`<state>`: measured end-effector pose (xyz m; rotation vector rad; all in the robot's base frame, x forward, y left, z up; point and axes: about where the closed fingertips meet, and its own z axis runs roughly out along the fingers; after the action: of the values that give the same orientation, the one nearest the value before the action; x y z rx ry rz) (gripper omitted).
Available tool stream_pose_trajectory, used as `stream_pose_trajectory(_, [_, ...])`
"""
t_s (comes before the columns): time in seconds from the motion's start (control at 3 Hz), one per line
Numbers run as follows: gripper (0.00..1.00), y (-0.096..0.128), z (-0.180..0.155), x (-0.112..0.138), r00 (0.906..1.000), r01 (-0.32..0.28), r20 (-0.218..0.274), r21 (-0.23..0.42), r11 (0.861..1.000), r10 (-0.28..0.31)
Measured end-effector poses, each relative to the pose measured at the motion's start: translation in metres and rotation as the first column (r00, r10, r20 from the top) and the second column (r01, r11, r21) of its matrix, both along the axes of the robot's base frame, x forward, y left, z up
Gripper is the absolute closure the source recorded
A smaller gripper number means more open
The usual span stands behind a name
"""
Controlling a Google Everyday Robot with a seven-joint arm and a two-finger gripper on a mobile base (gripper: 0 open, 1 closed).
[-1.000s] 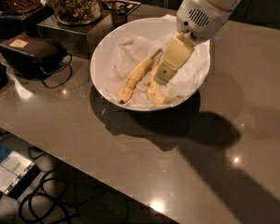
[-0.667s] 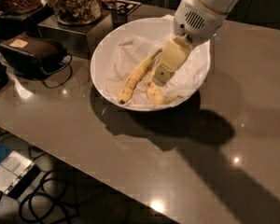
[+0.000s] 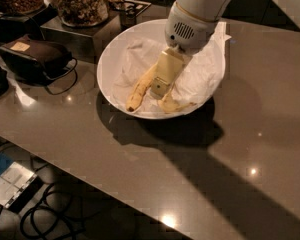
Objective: Pick banana from white bowl
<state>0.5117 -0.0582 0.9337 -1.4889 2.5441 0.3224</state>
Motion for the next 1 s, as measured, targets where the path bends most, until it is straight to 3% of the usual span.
stream_pose_trajectory(0.33, [0.28, 0.006, -0.008, 0.007, 0.9998, 0.011, -0.018, -0.016, 1.0, -0.011])
stream_pose_trajectory(1.0, [0.35, 0.003, -0.017, 0.025, 0.9947, 0.078, -0.067, 0.012, 0.997, -0.077])
